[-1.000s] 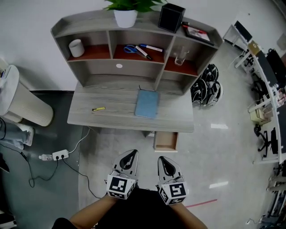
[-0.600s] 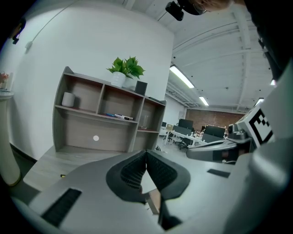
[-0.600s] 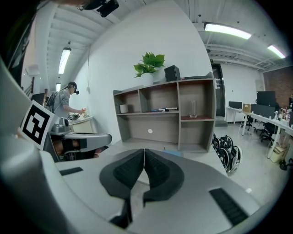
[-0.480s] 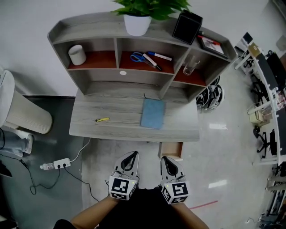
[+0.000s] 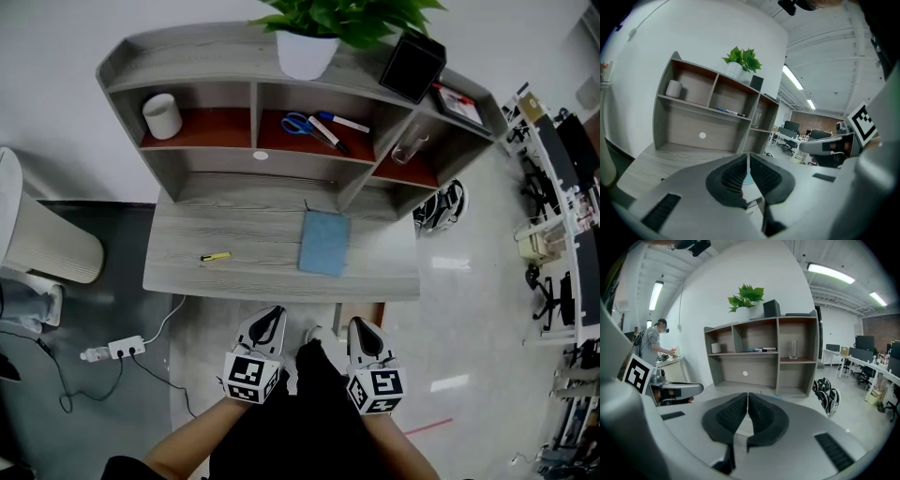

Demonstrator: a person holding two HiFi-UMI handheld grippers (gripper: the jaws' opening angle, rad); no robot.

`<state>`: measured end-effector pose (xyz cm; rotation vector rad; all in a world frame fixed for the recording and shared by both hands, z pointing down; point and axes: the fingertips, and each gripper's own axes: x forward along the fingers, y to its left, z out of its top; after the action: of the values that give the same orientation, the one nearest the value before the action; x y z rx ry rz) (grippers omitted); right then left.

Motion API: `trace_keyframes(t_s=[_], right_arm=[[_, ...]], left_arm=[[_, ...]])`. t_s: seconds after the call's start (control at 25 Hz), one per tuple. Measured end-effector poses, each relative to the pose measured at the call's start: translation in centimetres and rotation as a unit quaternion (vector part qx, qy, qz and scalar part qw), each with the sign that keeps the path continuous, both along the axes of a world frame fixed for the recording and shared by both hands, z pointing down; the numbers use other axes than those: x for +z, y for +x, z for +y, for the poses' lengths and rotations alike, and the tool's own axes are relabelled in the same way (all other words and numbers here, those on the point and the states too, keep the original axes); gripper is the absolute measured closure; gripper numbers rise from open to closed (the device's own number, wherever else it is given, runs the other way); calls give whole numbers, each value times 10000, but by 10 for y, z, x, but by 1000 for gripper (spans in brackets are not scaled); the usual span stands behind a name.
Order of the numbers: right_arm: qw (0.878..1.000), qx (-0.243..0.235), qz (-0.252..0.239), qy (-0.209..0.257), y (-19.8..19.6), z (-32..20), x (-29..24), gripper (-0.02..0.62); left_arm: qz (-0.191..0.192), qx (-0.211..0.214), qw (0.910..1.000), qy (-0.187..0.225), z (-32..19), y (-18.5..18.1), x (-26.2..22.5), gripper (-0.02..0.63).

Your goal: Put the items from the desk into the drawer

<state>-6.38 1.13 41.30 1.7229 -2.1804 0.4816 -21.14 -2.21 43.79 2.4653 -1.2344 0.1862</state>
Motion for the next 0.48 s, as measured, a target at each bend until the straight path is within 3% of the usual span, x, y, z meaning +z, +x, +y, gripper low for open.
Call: trace_keyframes(t_s=[0.32,0.48], right_arm=[[9994,-128,283,-125,21,-42,33,577],[9980,-335,419,-340,25,-69,67,577]], left_arm=[[-154,-70,9993,-334,-41,6,43,592],[-413,23,9980,-475,-62,18,69,591]])
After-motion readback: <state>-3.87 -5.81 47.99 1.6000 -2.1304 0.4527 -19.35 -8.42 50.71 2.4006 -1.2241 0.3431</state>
